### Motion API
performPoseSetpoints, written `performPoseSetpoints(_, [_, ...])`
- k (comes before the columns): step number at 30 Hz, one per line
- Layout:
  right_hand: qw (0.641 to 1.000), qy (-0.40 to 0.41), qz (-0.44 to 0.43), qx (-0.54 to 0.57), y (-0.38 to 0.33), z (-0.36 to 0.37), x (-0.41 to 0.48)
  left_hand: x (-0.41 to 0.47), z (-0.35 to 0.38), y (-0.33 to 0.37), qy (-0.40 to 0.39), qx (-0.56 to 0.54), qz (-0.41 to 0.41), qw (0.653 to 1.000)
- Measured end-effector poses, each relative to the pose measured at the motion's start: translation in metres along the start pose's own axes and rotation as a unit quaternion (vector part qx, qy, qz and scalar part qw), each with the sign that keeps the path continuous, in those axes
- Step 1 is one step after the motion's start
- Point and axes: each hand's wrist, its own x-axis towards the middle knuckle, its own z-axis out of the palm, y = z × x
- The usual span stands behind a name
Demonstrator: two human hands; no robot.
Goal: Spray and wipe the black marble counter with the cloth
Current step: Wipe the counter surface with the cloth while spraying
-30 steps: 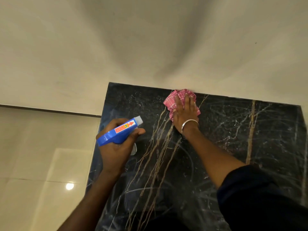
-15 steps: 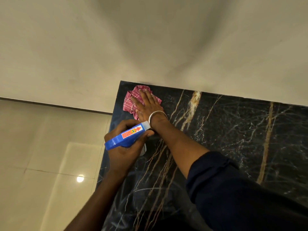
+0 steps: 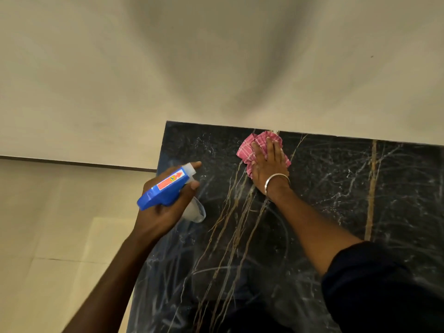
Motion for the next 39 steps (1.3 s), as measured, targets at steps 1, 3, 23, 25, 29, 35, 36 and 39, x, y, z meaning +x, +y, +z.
performPoseSetpoints(1, [1.000,0.000,0.001,-0.002,-0.012,0.001,0.003,0.001,-0.002,0.002,0.008,0.005,0.003,1.000])
performPoseSetpoints(3, [1.000,-0.017,-0.021,-0.007,-0.042,0.002,0.009,0.006,-0.007,0.006,0.020,0.002,-0.008,1.000])
performPoseSetpoints(23, [0.998,0.016,-0.060,0.004,-0.017,0.009,-0.038,0.013,-0.029,-0.043,-0.008,0.084,-0.149,0.985])
performPoseSetpoints(25, [0.999,0.040,-0.008,0.009,-0.024,0.012,-0.042,0.008,-0.033,-0.048,-0.023,0.081,-0.160,0.984])
performPoseSetpoints(29, [1.000,0.015,0.016,0.013,-0.079,0.016,-0.036,-0.002,-0.038,-0.060,-0.019,0.088,-0.176,0.980])
performPoseSetpoints(35, [0.994,-0.035,-0.102,-0.008,-0.183,0.016,-0.017,-0.003,-0.041,-0.063,-0.003,0.092,-0.192,0.977])
performPoseSetpoints(36, [0.992,-0.046,-0.115,-0.018,-0.196,0.017,-0.015,-0.002,-0.040,-0.063,0.006,0.092,-0.191,0.977])
performPoseSetpoints(39, [0.986,-0.059,-0.141,-0.061,-0.218,0.018,-0.011,0.002,-0.040,-0.061,0.026,0.099,-0.179,0.979])
